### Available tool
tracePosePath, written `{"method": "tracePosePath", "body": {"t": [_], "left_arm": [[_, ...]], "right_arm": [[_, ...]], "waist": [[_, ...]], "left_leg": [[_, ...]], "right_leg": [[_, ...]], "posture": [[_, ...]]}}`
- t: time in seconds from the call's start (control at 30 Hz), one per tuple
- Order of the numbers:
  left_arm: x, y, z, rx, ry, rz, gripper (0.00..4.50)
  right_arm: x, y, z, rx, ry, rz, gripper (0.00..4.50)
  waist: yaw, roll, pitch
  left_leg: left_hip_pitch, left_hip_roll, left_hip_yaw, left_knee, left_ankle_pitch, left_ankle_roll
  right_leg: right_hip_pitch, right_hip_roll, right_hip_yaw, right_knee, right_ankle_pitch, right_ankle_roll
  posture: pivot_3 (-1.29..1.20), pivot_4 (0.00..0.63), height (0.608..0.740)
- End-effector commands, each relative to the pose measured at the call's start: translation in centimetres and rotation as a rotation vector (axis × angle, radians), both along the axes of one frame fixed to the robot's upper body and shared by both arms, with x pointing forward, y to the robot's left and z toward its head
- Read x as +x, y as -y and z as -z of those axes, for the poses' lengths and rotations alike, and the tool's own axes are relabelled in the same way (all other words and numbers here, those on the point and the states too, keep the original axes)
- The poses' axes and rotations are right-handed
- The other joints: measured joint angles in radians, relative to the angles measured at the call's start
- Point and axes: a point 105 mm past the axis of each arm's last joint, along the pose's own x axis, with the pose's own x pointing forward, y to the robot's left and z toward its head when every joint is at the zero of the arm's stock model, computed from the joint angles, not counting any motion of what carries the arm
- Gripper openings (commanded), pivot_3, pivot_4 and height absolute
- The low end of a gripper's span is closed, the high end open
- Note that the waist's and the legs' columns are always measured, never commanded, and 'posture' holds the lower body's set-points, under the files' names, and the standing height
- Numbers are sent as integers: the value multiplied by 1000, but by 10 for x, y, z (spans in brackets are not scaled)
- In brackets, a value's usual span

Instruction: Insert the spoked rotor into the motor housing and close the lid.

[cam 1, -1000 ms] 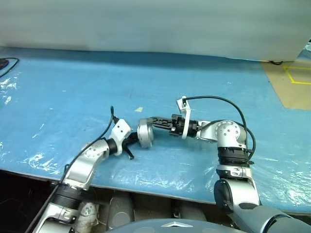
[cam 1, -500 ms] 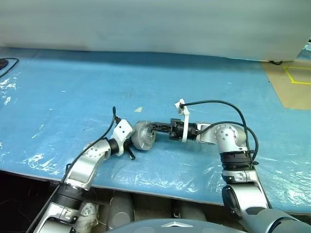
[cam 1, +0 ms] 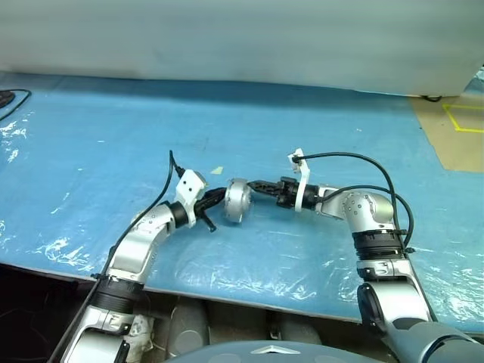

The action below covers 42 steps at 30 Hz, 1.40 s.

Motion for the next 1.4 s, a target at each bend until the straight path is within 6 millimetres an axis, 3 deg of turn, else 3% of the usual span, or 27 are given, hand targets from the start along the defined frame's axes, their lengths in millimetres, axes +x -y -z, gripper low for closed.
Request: {"method": "tracePosePath", "body": {"t": [0.03,0.2,0.27,0.6,0.9,1.13,1.23,1.4], "left_arm": [[-2,12,-16,-41,63,58,0],[-2,15,-20,-61,68,69,0],[-2,14,-18,-53,64,73,0],[-3,14,-17,-54,71,70,0],[-3,17,-23,-71,102,76,0],[-8,16,-24,-109,93,92,0],[-14,9,-22,-124,75,111,0],[-20,-8,-14,-89,51,112,0]], "right_arm": [[10,2,-11,19,53,20,31],[46,25,-18,20,129,261,31],[49,27,-20,32,137,273,31],[42,26,-13,7,115,218,31],[49,37,-25,-1,174,247,31],[30,27,-61,21,426,108,31],[15,13,-51,-156,557,-10,611],[-4,-9,-41,-273,695,-138,2268]], "waist": [[-6,0,0],[-8,0,0],[-7,0,0],[-6,0,0],[-6,0,0],[-6,0,0],[-6,0,0],[-7,0,0]], "left_leg": [[0,0,0,0,0,0],[-1,1,0,0,0,0],[-2,0,0,1,0,0],[-4,1,0,4,0,1],[-4,1,0,5,0,1],[-6,1,-1,6,0,1],[-5,2,-1,6,1,2],[-6,2,-2,6,0,1]], "right_leg": [[0,0,0,0,0,0],[-2,1,0,1,0,0],[-2,0,0,1,0,0],[-2,0,-1,2,0,0],[-2,0,-1,2,0,-1],[-3,1,-1,2,0,-1],[-3,1,-2,2,0,0],[-3,1,-3,2,0,0]], "posture": [[0,150,740],[0,150,740],[0,150,740],[0,150,740],[0,150,740],[0,150,740],[0,150,740],[0,150,740]]}}
